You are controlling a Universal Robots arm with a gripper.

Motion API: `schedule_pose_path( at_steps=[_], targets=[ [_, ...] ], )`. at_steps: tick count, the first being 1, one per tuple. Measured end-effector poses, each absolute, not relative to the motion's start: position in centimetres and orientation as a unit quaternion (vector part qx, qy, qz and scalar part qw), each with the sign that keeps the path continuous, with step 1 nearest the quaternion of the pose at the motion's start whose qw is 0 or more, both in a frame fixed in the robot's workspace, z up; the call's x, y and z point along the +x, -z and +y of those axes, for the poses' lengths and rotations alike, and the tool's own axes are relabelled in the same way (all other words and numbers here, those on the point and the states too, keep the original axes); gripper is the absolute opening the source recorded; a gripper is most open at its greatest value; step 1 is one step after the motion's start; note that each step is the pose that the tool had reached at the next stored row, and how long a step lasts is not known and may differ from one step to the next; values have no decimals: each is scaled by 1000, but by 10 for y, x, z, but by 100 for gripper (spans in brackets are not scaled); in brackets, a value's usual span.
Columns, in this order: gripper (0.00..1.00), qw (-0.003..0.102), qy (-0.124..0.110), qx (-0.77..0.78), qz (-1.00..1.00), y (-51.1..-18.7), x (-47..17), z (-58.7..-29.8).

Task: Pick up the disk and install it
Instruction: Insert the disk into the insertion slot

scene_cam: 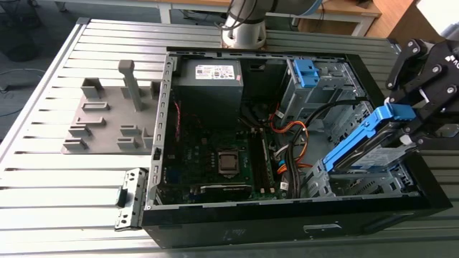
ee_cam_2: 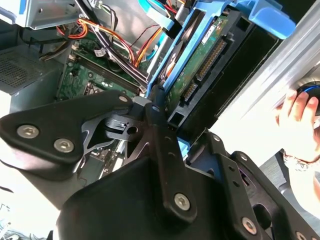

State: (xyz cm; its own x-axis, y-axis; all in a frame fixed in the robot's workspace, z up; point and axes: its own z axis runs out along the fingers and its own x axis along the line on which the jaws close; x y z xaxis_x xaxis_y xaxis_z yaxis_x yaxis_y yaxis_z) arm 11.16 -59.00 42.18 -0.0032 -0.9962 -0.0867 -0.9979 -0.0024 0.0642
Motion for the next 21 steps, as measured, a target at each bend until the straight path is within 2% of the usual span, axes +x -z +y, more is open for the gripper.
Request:
schedule_pose_path(
  at_steps=[21],
  targets=[
    [36, 8, -53, -706, 706, -389, 112, -590]
  ],
)
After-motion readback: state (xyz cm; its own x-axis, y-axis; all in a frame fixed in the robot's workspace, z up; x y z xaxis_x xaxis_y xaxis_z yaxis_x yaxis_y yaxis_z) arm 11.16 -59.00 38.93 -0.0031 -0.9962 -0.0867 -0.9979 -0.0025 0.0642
